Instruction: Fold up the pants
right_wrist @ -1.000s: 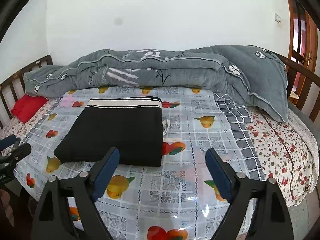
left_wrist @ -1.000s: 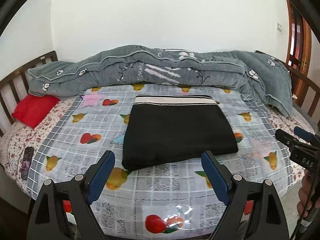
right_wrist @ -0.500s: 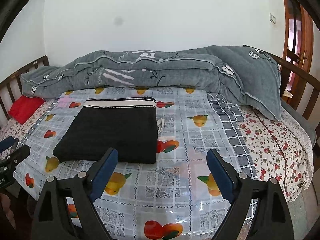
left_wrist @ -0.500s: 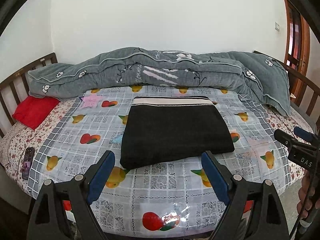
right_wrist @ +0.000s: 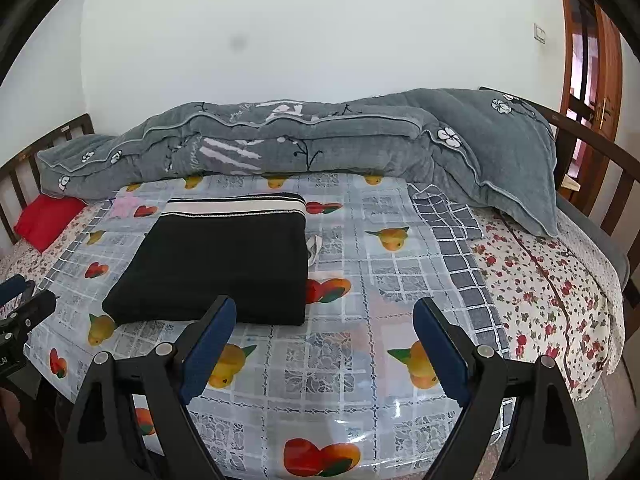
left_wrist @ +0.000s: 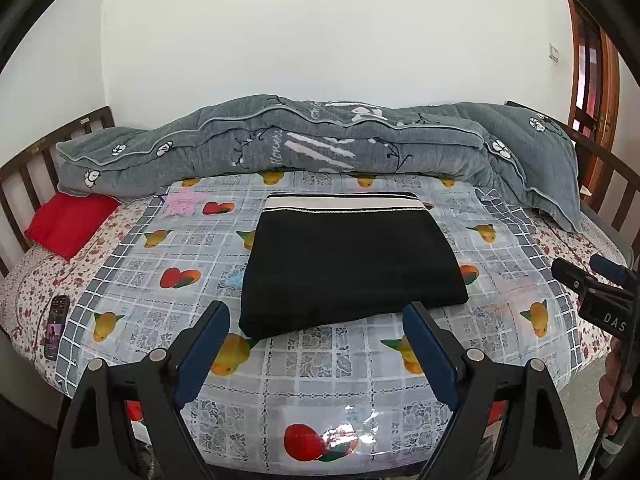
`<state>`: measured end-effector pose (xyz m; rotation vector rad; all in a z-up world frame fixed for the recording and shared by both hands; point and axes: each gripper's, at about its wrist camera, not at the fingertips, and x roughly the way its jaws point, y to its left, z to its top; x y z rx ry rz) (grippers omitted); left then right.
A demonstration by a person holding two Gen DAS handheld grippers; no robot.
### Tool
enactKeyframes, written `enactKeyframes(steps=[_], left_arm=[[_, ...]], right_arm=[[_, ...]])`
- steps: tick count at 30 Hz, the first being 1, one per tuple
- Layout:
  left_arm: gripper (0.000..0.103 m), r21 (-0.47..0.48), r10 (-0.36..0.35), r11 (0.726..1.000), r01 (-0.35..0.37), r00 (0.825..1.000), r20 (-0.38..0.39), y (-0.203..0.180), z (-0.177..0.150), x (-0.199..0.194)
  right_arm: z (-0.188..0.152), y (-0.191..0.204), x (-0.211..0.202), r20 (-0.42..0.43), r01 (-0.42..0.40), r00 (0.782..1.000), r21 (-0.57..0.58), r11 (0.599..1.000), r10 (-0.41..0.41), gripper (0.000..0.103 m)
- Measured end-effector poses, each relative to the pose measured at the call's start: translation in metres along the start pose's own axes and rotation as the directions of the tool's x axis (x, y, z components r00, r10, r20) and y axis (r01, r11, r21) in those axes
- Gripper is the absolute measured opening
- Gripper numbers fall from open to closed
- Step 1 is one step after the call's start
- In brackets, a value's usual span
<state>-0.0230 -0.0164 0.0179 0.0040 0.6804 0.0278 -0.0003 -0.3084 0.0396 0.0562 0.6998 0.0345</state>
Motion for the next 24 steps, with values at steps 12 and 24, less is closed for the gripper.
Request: enactKeyframes(steps=[12, 24], left_arm=[[0.088, -0.003, -0.005, 1.000, 0.005, 1.000, -0.005, 0.0031, -0.0014, 0.0018], [0.088, 0.002, -0.003, 1.000, 0.003, 1.000, -0.002, 0.0034, -0.0008, 0.0005]], right_arm=[[-0.0005, 0.0009, 0.0022, -0.005, -0.001, 1.000, 0.003, 1.000, 0.001, 0.089], [-0.0013, 0.0023, 0.0027, -0.010, 0.006, 1.000, 0.009, 1.000, -0.006, 0.089]])
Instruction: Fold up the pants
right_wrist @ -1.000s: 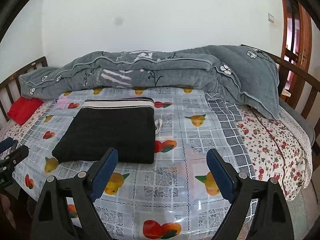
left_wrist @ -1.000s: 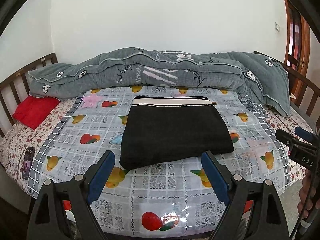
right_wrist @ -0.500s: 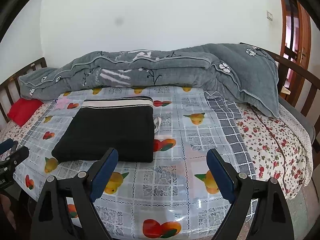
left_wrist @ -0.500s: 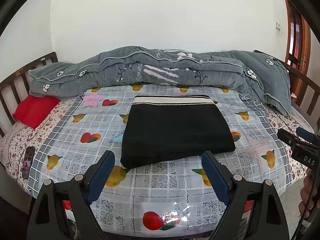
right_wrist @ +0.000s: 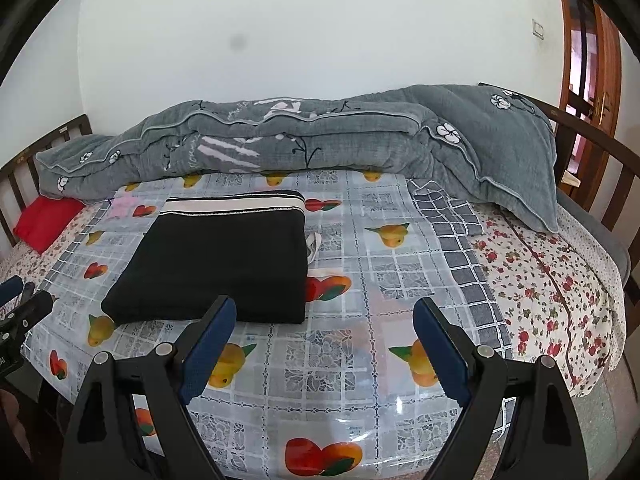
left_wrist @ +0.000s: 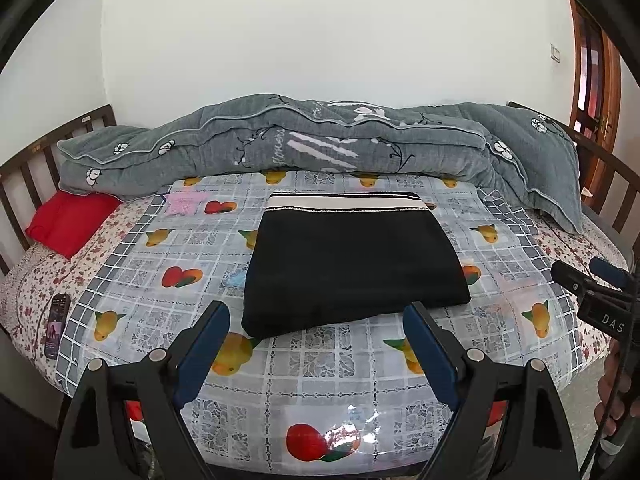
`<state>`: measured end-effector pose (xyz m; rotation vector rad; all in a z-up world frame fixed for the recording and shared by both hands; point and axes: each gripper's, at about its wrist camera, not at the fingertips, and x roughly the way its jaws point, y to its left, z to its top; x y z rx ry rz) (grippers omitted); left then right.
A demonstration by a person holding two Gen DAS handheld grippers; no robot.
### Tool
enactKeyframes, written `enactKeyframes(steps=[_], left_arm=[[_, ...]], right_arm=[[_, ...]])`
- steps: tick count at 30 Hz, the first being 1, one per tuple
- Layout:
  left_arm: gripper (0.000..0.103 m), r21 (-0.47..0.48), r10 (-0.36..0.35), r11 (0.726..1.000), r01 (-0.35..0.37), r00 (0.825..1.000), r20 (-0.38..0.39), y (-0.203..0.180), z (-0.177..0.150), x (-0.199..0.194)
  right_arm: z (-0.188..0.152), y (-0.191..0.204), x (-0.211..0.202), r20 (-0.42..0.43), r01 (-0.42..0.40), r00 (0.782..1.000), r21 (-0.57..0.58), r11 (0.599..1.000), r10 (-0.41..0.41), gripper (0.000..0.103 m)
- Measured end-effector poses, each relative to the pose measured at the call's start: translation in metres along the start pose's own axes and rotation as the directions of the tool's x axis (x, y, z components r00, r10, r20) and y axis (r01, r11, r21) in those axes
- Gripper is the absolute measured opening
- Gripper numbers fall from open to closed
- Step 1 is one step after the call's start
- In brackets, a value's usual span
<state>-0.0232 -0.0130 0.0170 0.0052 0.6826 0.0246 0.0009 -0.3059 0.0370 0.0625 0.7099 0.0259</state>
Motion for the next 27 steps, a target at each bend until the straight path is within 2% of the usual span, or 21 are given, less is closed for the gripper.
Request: enactKeyframes(steps=[27], left_arm=[[0.091, -0.006, 0.003, 1.000, -0.003, 1.000, -0.002, 0.000, 0.003, -0.001]], right_arm=[[0.001, 0.010, -0.004, 0.005, 0.000, 1.000, 0.009, 1.000, 0.000, 0.089]])
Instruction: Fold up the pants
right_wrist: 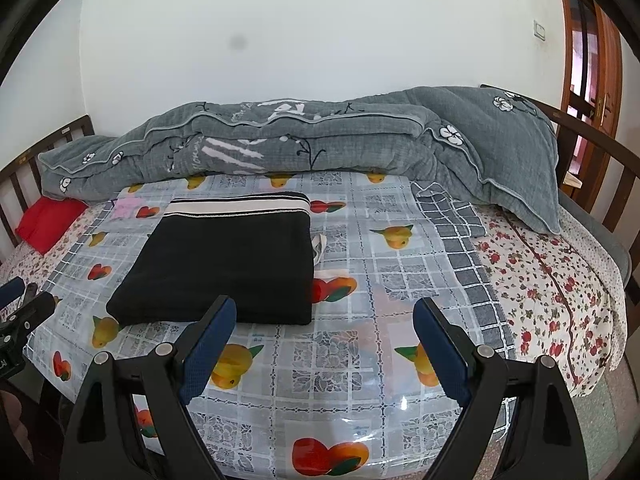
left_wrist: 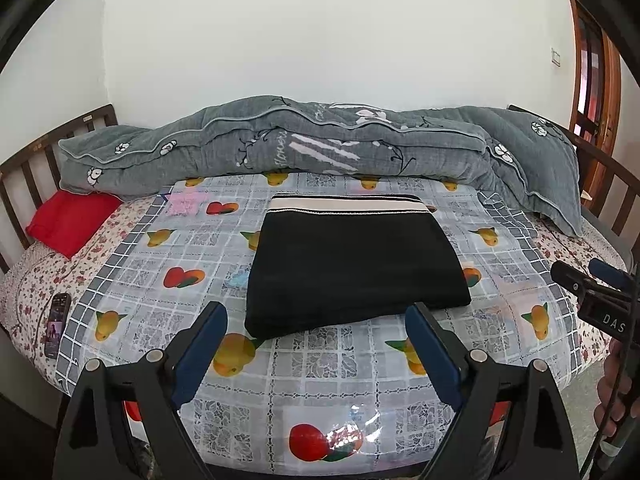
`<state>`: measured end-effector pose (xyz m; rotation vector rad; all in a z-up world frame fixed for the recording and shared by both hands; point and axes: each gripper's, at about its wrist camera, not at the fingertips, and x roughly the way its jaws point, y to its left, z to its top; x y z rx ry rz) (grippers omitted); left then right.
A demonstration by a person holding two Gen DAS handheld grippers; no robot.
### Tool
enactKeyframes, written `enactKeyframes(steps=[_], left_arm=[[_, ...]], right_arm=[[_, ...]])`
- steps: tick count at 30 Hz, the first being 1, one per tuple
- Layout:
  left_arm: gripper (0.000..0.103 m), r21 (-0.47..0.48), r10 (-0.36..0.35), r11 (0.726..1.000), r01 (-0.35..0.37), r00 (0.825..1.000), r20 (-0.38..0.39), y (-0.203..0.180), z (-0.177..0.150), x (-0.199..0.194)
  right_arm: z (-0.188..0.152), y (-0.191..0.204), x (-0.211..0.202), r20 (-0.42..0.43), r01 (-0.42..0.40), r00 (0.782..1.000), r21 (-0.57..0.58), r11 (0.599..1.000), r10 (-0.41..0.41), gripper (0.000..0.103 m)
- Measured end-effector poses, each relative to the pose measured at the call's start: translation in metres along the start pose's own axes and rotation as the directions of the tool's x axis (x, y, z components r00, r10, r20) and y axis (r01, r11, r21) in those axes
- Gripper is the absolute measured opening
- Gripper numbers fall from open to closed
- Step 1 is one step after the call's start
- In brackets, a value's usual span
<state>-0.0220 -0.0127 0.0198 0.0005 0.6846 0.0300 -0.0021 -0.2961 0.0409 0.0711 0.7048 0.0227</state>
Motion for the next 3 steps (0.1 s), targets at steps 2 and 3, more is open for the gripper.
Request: enactKeyframes(steps=[2, 3], left_arm=[[0.091, 0.001, 0.002, 1.000, -0.002, 1.000, 0.000, 0.0002, 0.0002, 0.0004], [0.091, 0.004, -0.003, 1.000, 0.003, 1.000, -0.002, -0.0008, 0.0019, 0.0003]], right_arm=[[0.0000, 0.0007, -0.0004, 0.000, -0.002, 1.000, 0.003, 1.000, 0.002, 0.089], [-0.0001, 0.0008, -0.0005, 0.000, -0.001, 1.000, 0.002, 1.000, 0.001, 0.089]])
